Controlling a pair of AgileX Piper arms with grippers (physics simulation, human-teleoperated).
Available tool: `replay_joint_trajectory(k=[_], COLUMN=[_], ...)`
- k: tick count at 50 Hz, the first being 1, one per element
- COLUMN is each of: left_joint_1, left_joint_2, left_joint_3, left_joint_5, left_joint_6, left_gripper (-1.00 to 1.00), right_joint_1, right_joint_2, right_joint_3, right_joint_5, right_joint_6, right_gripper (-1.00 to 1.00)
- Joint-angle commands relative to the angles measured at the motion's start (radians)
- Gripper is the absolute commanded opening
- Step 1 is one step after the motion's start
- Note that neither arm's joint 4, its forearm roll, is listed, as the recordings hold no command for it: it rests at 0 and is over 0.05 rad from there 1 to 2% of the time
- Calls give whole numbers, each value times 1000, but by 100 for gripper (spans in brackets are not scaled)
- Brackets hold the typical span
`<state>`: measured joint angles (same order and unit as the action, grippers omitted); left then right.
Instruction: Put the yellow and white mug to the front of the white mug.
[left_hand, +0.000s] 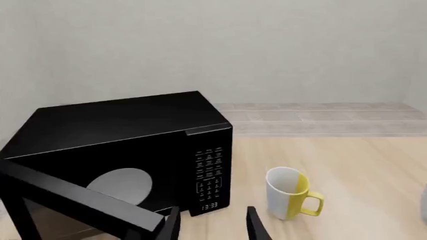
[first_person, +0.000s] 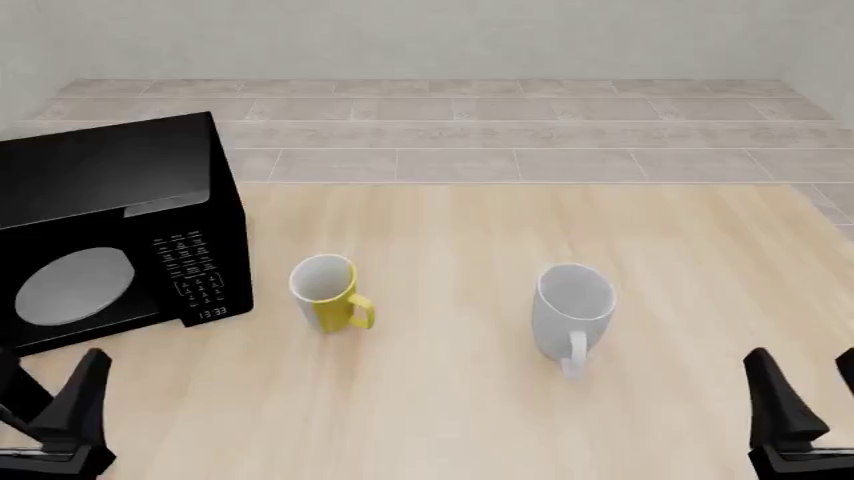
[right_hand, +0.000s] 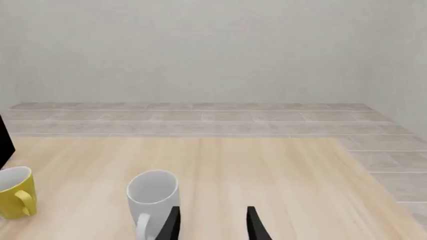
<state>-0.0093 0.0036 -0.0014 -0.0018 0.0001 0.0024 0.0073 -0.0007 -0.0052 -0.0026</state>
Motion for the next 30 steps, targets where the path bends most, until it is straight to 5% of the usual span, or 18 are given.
replay_joint_trajectory(k=[1, 23, 25, 30], left_joint_1=[10, 10, 9, 10], left_joint_2=[7, 7, 1, 5], left_joint_3=[-3, -4, -3, -5], left_joint_5=[-4, -2, -4, 1], left_joint_6=[0, 0, 13, 2], left_gripper=[100, 100, 100, 100], right_joint_1=[-3, -3, -7, 46], right_joint_2=[4, -3, 21, 105], right_joint_3=[0, -7, -43, -198], right_joint_5=[-4, 8, 21, 93], right_joint_6=[2, 16, 45, 16], right_gripper=[100, 100, 100, 100])
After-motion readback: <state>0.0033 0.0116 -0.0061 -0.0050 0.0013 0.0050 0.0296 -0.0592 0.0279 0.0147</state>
